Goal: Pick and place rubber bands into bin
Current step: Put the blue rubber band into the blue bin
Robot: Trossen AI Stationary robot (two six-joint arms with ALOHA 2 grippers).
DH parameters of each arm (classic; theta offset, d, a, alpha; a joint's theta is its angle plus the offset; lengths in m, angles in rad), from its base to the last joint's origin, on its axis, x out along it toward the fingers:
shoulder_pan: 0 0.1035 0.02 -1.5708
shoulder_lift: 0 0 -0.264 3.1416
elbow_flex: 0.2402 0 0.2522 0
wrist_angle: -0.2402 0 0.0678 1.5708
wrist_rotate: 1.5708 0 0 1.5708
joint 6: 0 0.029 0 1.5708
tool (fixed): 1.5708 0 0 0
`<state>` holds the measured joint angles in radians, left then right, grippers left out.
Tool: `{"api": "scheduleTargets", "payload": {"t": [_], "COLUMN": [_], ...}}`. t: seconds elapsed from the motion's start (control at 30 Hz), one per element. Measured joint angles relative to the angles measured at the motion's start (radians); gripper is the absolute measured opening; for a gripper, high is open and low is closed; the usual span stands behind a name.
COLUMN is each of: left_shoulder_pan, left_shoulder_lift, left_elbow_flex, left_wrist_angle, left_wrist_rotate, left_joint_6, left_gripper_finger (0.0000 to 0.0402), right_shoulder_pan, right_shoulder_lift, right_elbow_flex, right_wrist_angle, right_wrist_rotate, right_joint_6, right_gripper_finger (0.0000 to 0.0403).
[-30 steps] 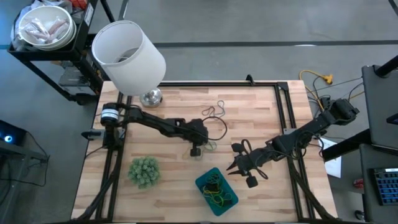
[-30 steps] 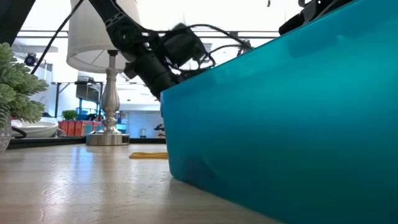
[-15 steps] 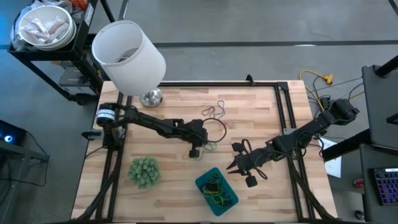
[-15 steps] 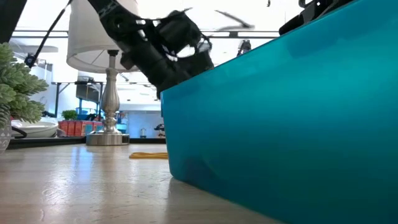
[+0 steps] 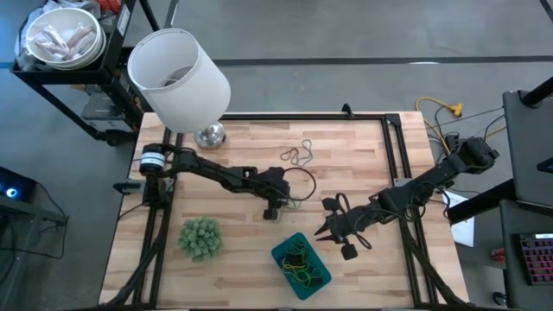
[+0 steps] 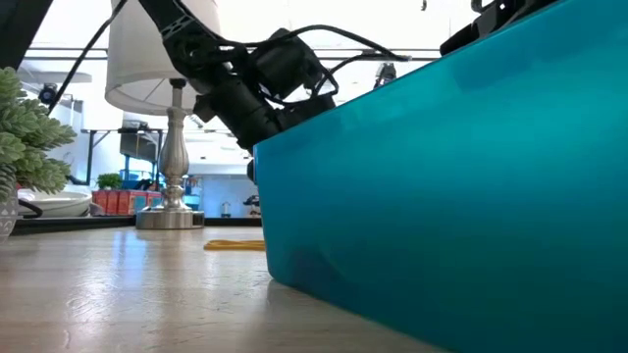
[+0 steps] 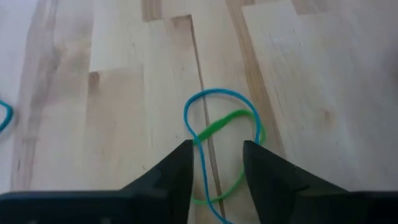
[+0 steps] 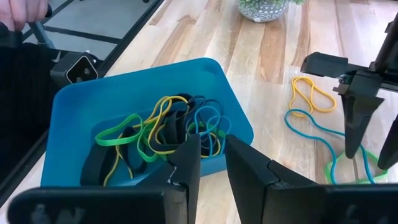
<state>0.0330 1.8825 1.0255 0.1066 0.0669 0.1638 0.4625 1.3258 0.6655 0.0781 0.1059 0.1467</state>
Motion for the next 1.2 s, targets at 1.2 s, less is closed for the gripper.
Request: {"api": "scheduleTargets", "payload": {"t": [1.2], "left_shoulder_pan": [0.033], "left_shoulder_lift": [0.044], "left_elbow_flex": [0.009], "left_wrist_angle": [-0.004], "left_wrist_rotate": [-0.024], "left_joint_6": [-0.061], "left_gripper_finger": [0.0005], "right_shoulder_pan": [0.0], "right_shoulder_lift": [0.0], "right_elbow_flex": [-0.002], "right_wrist_angle": [0.005], "right_wrist_rotate": [0.001], "right_joint_6": [0.008], "right_gripper_finger": [0.0068]}}
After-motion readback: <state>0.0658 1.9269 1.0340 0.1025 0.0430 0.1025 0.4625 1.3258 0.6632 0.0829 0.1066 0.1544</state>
